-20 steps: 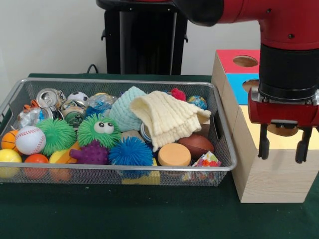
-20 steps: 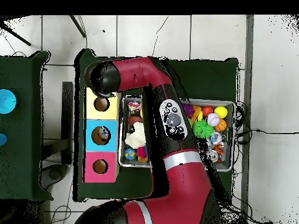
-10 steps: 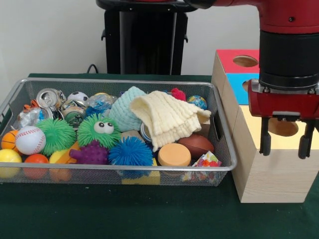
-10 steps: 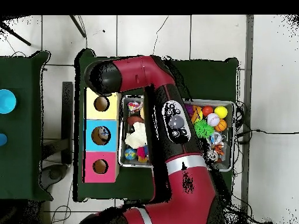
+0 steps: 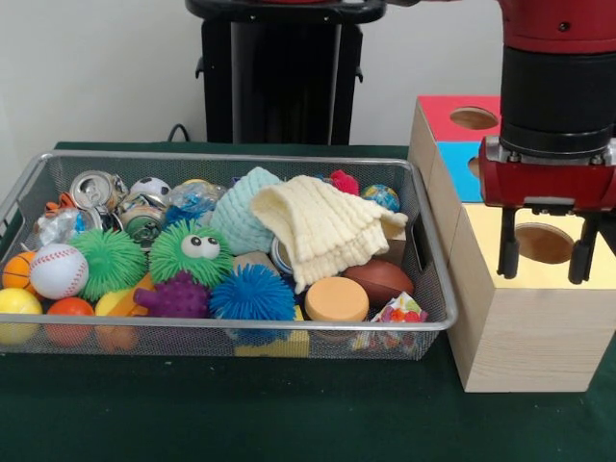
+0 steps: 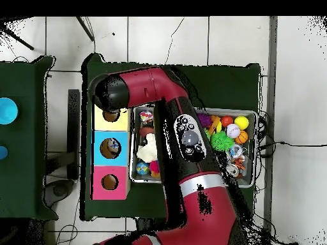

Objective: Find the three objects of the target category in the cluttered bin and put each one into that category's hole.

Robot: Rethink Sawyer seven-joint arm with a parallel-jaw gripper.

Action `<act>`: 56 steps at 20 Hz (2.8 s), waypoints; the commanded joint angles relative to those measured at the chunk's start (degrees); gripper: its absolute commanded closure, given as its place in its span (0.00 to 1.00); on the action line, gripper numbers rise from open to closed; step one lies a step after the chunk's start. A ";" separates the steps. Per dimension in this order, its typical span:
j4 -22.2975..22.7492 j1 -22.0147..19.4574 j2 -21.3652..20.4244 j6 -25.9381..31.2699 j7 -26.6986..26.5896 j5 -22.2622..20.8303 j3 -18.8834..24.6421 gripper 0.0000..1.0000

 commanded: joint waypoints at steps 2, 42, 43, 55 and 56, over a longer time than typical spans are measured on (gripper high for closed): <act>4.91 -3.74 0.56 2.51 -16.02 -2.50 3.52 0.00; 8.80 -7.21 -6.77 9.36 -12.50 -1.10 2.85 0.00; 9.81 -6.77 -9.02 10.02 -11.84 -0.90 2.55 0.00; 4.66 -6.44 -6.94 25.73 -8.50 -0.82 0.73 0.00; 4.98 -5.93 -7.25 25.93 -6.35 -1.03 -0.08 0.00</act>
